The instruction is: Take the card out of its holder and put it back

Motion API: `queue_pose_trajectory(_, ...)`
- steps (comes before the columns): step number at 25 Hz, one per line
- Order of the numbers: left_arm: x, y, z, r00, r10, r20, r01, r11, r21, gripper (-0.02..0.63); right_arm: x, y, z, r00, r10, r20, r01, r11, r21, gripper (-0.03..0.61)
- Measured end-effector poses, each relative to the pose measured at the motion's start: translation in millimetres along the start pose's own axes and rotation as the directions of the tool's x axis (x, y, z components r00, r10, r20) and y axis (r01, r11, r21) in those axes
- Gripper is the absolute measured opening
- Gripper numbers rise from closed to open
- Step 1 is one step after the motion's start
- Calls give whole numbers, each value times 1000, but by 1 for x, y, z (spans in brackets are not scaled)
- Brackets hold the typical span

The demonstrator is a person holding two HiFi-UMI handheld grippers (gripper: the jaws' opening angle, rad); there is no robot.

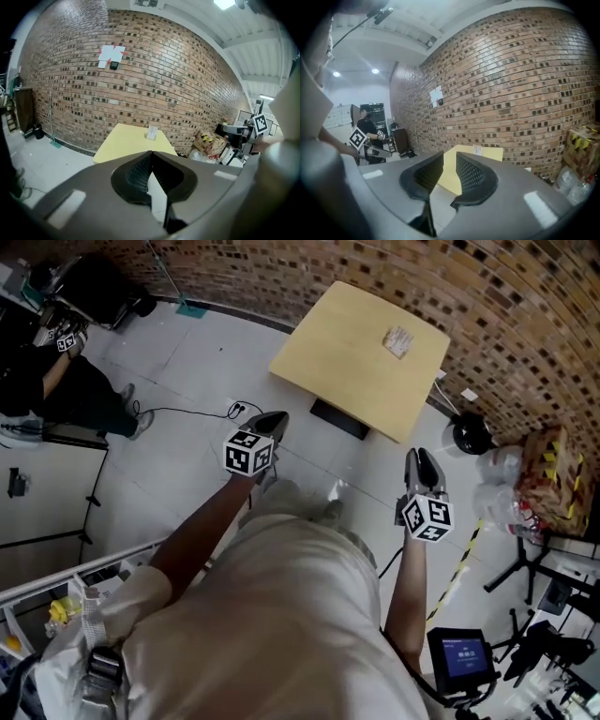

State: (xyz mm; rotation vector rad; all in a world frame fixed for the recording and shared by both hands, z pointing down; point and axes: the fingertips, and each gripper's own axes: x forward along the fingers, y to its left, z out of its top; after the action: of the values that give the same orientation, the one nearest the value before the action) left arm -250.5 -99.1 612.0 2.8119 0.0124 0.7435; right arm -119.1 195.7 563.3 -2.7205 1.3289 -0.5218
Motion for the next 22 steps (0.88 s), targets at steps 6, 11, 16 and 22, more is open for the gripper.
queue_pose_trajectory(6, -5, 35, 21, 998, -60, 5, 60, 998, 21, 20, -4, 14, -15, 994, -105, -27, 107, 992, 61, 86)
queue_pose_trajectory(11, -11, 76, 41, 996, -87, 33, 86, 996, 14, 22, 8, 34, -29, 982, -183, -43, 186, 980, 76, 86)
queue_pose_trajectory(16, -3, 104, 37, 994, -108, 19, 108, 994, 20, 23, 18, 52, -8, 975, -221, 20, 219, 973, 80, 86)
queue_pose_trajectory(22, 11, 98, 36, 991, -133, 9, 132, 991, 13, 25, 17, 51, 2, 975, -219, 34, 216, 974, 73, 86)
